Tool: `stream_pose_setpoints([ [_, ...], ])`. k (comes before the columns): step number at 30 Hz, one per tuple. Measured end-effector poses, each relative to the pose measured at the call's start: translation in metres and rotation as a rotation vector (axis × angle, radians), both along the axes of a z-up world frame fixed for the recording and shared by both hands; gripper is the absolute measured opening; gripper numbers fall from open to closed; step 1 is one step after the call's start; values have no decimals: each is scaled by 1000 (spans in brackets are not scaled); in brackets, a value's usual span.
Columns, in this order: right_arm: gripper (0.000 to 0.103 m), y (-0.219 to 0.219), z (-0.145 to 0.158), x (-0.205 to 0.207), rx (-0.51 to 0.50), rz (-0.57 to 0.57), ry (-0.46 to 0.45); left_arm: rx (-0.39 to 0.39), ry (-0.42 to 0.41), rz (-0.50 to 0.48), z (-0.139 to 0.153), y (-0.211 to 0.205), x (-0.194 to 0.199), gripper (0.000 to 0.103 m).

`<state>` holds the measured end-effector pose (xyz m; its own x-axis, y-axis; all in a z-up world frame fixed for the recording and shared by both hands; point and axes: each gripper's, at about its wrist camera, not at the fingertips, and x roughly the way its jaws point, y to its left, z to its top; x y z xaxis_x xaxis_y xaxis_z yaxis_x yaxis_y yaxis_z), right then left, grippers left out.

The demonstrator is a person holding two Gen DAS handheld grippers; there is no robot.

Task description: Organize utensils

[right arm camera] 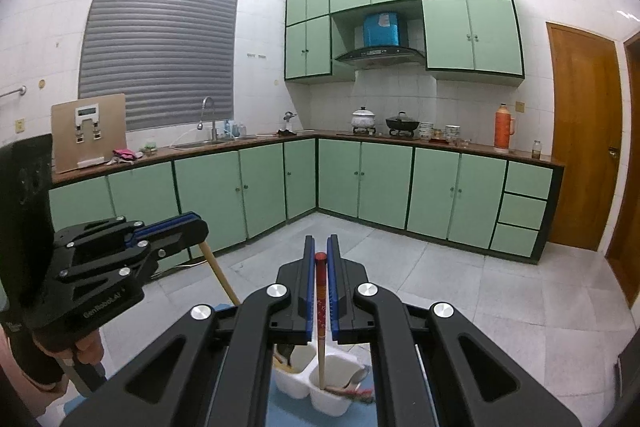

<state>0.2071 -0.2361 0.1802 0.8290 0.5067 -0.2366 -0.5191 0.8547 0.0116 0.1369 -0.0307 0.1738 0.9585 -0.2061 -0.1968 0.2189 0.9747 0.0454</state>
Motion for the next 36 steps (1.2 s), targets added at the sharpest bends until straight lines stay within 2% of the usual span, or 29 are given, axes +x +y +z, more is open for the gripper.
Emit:
stream_pose_setpoints([
  [4,6,5,-14,26,-9,-21,26,-5,24,7,-15,-2,28,6],
  [8,6,9,-47,52,-7,-33,89,3,67,23,-41,-2,52,6],
  [12,6,14,-80,69,-27,-26,153,5,144,29,-71,1,76,7],
  [13,12,14,-86,71,-34,-31,164,5,160,30,-75,3,79,8],
  [14,24,14,-93,71,-42,-40,176,3,171,30,-79,6,81,9],
  [16,35,11,-100,67,-35,-50,178,4,187,33,-86,9,80,22],
  [17,41,8,-103,64,-27,-60,180,-1,184,39,-87,12,77,36],
  [18,44,5,-105,62,-20,-70,181,-10,181,43,-88,15,75,43],
  [19,53,0,-107,57,-12,-94,180,-21,179,49,-88,19,72,44],
  [21,58,-6,-109,49,-15,-124,174,-38,176,55,-88,25,63,56],
  [22,63,-8,-111,43,-16,-133,169,-44,168,64,-88,29,55,60],
  [23,72,-11,-112,36,-12,-148,165,-45,161,74,-88,32,48,65],
  [25,81,-17,-115,21,-7,-183,159,-49,158,88,-88,36,36,72],
  [27,83,-22,-117,9,-2,-195,156,-69,159,102,-88,41,20,82],
  [29,91,-27,-120,-7,8,-221,156,-76,161,117,-89,44,8,88],
  [31,96,-32,-123,-23,21,-239,155,-75,168,131,-90,47,-3,90],
  [36,97,-38,-130,-53,32,-253,181,-69,199,144,-95,45,-35,94],
])
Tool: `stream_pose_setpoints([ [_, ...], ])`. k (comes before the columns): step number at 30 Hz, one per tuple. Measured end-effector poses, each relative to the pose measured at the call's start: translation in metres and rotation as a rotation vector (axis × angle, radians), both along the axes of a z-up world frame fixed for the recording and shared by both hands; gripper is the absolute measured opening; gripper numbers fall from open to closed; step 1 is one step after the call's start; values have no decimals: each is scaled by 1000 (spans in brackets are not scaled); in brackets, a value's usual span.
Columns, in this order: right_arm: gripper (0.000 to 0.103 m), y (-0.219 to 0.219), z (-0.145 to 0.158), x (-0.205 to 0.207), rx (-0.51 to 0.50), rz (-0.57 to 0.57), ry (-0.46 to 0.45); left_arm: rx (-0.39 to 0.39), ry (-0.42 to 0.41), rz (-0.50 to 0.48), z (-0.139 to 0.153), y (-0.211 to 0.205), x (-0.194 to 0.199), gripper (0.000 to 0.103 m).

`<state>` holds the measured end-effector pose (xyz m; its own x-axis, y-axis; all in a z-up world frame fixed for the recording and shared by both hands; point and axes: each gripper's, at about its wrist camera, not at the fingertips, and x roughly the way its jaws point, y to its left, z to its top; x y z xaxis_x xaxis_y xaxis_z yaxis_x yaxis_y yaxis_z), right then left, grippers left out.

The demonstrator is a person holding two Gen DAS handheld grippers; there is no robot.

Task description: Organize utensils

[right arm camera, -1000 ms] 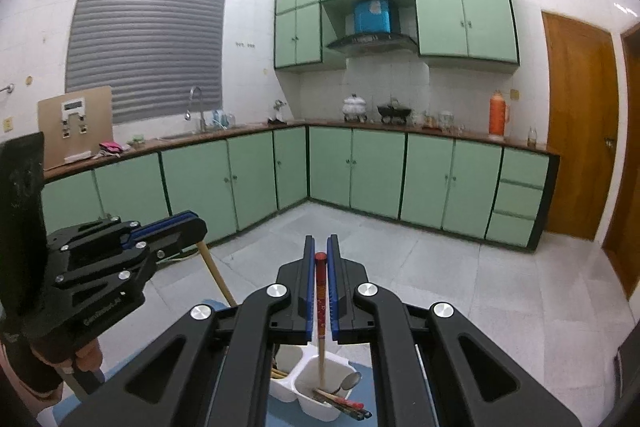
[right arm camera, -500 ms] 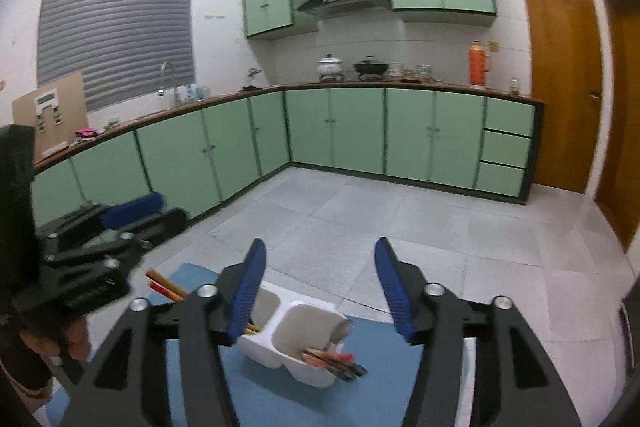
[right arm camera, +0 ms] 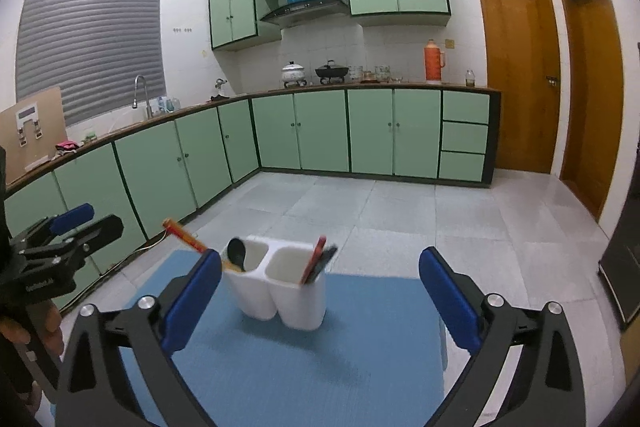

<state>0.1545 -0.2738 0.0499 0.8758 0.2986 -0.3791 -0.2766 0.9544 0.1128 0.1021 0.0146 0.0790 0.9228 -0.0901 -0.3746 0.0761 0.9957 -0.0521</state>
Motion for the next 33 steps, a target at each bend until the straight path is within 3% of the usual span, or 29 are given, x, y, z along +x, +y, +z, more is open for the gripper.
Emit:
stream_pose_setpoints([
  [6,97,-1,-4,-29,25,11,53,19,20,2,-5,-6,-38,95],
  [17,97,7,6,-75,-1,28,25,22,18,-15,6,-14,-81,96],
  [33,97,11,24,-106,7,40,-32,50,-43,-18,22,-24,-106,96],
])
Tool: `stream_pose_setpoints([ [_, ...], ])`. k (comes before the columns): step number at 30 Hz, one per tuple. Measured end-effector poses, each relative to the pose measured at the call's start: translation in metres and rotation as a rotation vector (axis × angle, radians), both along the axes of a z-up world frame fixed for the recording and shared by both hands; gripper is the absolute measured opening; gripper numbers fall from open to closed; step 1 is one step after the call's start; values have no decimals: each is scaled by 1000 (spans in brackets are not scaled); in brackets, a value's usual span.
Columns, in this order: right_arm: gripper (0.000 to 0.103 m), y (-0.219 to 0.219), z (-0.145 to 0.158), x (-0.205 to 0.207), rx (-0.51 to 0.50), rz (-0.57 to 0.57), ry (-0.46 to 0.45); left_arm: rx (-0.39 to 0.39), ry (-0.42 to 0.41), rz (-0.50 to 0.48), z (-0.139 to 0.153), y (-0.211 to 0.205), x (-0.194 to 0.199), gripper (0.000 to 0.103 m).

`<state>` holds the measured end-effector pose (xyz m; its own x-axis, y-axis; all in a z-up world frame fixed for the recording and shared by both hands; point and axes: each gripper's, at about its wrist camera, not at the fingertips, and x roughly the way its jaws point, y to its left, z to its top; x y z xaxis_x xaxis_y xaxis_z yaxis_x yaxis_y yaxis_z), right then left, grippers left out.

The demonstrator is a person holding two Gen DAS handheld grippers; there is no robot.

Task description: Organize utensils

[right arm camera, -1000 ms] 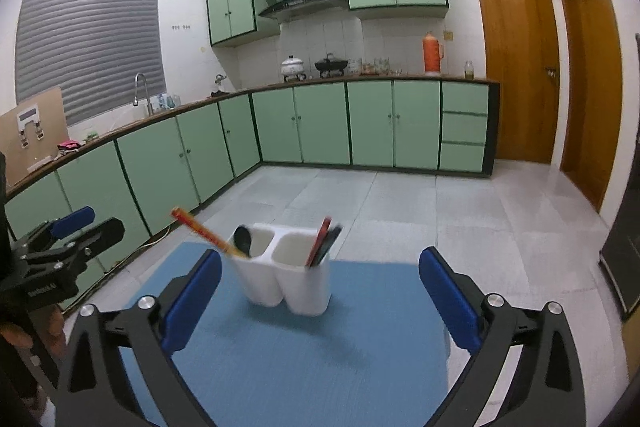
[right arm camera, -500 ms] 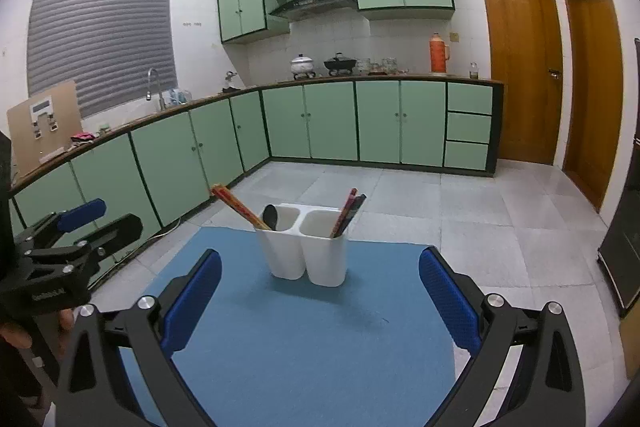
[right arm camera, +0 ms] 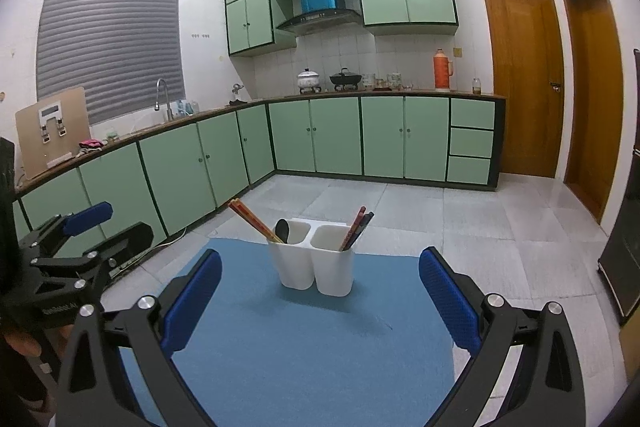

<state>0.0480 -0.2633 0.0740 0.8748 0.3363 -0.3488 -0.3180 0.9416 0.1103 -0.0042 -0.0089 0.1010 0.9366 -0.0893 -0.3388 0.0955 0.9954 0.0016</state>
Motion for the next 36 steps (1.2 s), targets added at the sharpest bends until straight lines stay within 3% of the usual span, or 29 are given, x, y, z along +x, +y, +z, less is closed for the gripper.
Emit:
stream_pose_setpoints([
  [36,97,8,4,0,-5,15,-6,-3,-9,4,-5,-4,-7,96],
])
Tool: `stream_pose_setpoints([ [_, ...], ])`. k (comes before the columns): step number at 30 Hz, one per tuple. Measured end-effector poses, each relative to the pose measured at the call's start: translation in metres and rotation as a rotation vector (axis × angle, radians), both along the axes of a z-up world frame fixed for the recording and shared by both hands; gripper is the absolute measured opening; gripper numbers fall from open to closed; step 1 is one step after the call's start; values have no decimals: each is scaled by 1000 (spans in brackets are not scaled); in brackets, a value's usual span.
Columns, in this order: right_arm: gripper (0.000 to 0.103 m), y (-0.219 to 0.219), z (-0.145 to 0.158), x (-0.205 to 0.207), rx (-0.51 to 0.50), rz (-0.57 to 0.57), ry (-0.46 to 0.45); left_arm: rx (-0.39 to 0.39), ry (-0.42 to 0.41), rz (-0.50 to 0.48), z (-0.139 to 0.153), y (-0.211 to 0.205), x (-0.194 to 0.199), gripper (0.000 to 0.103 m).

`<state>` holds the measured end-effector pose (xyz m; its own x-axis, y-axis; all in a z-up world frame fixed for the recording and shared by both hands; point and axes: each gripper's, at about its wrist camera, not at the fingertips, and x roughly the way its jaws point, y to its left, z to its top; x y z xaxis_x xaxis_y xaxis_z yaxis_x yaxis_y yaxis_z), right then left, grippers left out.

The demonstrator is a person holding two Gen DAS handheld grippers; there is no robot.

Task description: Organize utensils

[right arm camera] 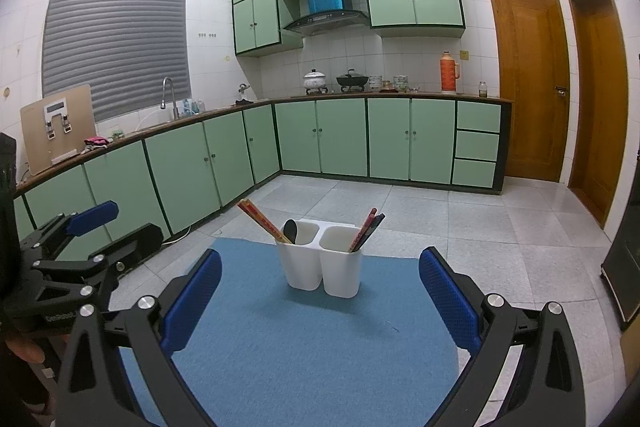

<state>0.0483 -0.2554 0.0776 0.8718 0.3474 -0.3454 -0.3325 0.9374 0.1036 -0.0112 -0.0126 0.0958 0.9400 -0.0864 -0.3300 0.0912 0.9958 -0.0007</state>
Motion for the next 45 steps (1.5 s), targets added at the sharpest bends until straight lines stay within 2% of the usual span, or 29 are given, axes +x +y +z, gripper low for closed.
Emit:
stream_pose_setpoints([
  [45,97,13,-10,0,-8,9,6,-6,10,8,0,9,-4,96],
])
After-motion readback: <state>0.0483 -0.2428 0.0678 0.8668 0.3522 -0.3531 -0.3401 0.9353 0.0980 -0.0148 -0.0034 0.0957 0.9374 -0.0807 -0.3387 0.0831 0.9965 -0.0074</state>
